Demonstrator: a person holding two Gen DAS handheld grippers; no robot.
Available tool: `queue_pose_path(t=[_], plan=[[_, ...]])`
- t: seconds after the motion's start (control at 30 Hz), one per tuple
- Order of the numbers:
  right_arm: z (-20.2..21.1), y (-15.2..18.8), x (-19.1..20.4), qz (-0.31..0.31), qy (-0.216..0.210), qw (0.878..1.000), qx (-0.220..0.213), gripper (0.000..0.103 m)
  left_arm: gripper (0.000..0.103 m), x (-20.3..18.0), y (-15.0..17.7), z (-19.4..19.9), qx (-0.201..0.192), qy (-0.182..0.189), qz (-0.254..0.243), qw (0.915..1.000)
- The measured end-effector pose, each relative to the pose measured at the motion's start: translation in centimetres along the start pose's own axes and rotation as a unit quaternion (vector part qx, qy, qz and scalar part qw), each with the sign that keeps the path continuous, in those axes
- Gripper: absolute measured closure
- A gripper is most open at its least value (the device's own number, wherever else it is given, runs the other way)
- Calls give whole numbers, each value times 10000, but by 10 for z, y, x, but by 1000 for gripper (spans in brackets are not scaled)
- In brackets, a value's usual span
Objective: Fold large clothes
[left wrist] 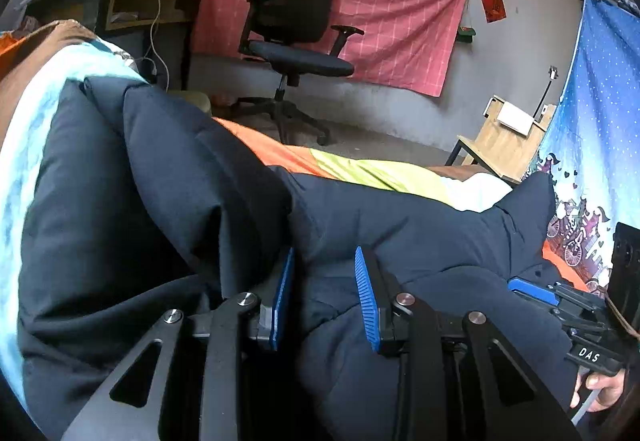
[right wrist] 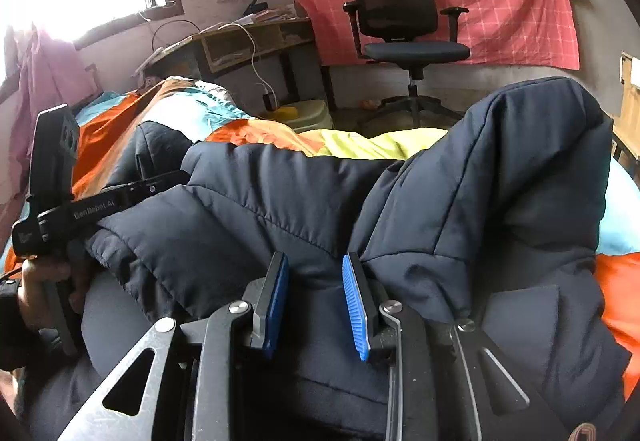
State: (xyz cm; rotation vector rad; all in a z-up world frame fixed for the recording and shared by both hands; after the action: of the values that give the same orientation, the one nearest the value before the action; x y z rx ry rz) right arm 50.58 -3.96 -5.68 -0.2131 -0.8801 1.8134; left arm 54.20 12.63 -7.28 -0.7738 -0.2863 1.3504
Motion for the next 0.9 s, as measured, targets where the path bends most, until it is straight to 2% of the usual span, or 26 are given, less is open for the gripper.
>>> queue_pose_path(t=[0.17, 0.2, 0.3, 0.33, 0.37, 0.43, 0.5, 0.57, 0.63, 0.7, 0.8, 0.9], plan=[[-2, 2, 5, 88, 209, 9997, 49, 77, 76, -12, -8, 17, 57, -65, -19, 10000], [-1, 2, 5, 72, 199, 9998, 49, 77, 76, -15, -12, 26, -36, 7, 1, 10000], [5, 2, 2, -12, 58, 10000, -10, 77, 76, -36, -27, 56, -411, 559, -128, 9975], [7, 0, 1, -47, 4, 10000, 14, 77, 75, -46, -33, 59, -410, 712, -267, 9963], [10, -3, 0, -60, -20, 10000, 52, 77, 75, -57, -37, 58, -350, 712, -497, 9956], [17, -8, -2, -7, 23, 10000, 86, 75, 75, -68, -40, 36, 18, 151, -844, 9963], [24, -18, -9, -32, 157, 9998, 85, 75, 75, -63, -33, 7, 545, -103, -729, 9958], [31, -33, -21, -110, 239, 9996, 35, 75, 75, -60, -26, 1, 489, -85, -612, 9969], [35, -56, -33, 17, 681, 9977, -61, 75, 75, -63, -21, 4, 395, -186, -673, 9968], [31, -79, -41, 126, 899, 9959, -53, 75, 75, -67, -16, 4, 373, -315, -818, 9955], [5, -98, -62, 143, 1398, 9893, 395, 76, 73, -66, -16, 2, 391, -336, -843, 9951], [-17, -86, -86, -26, 1476, 9849, 904, 78, 71, -63, -14, -4, 410, -327, -773, 9956]])
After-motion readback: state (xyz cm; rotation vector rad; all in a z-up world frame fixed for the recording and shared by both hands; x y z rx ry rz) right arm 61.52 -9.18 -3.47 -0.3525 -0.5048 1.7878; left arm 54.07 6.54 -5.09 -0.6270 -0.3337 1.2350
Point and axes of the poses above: each gripper's, at about its wrist camera, not at the fingertips, and z roughly against the way its jaws point, x to its left, y to its underside, the point moved 4 cm from there along -z, roughly the way its jaws point, and after that the axes turned 11 degrees about x, right-handed, at the moved point
